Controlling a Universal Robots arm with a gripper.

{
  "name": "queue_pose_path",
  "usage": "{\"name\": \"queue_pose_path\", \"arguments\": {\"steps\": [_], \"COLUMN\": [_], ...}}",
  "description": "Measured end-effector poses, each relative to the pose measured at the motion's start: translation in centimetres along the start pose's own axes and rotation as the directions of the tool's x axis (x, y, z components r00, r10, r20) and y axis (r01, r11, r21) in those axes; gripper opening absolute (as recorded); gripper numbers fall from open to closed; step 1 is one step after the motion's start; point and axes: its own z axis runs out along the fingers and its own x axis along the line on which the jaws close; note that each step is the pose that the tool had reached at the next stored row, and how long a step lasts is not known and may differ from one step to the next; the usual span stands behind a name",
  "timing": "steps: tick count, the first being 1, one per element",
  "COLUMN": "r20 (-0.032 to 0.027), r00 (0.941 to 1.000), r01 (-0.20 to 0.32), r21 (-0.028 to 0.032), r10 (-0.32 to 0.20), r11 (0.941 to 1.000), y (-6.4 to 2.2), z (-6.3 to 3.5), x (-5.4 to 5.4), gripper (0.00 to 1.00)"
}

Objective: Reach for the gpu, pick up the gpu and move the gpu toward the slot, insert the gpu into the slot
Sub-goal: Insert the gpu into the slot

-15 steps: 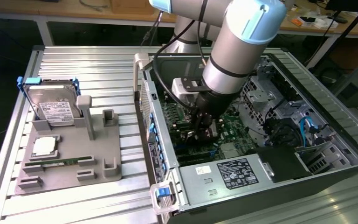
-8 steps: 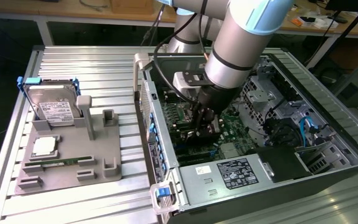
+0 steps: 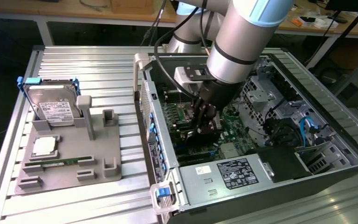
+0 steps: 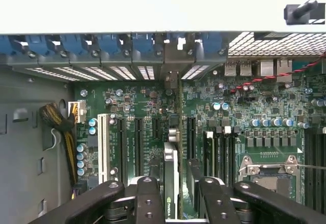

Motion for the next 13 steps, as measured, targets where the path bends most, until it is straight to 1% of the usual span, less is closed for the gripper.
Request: {"name": "queue_pose_path", "arguments": {"steps": [1, 2, 4, 5, 13], "r20": [-0.0001, 0.0001, 0.0002, 0.0002, 0.0000], "r00": [1.0000, 1.0000, 1.0000, 1.0000, 1.0000], "r01": [0.000, 0.000, 0.000, 0.000, 0.000], "r21": [0.0000, 0.0000, 0.0001, 0.0001, 0.0000], "r10": [0.000, 0.000, 0.000, 0.000, 0.000], "r11": [1.0000, 1.0000, 1.0000, 1.0000, 1.0000], "y": [0.01, 0.01, 0.01, 0.01, 0.01], "z": [-0.08, -0.12, -0.16, -0.17, -0.19], "x": [0.00, 0.00, -0.01, 0.00, 0.00], "gripper": [0.27, 0.27, 0.14, 0.11, 0.11]}}
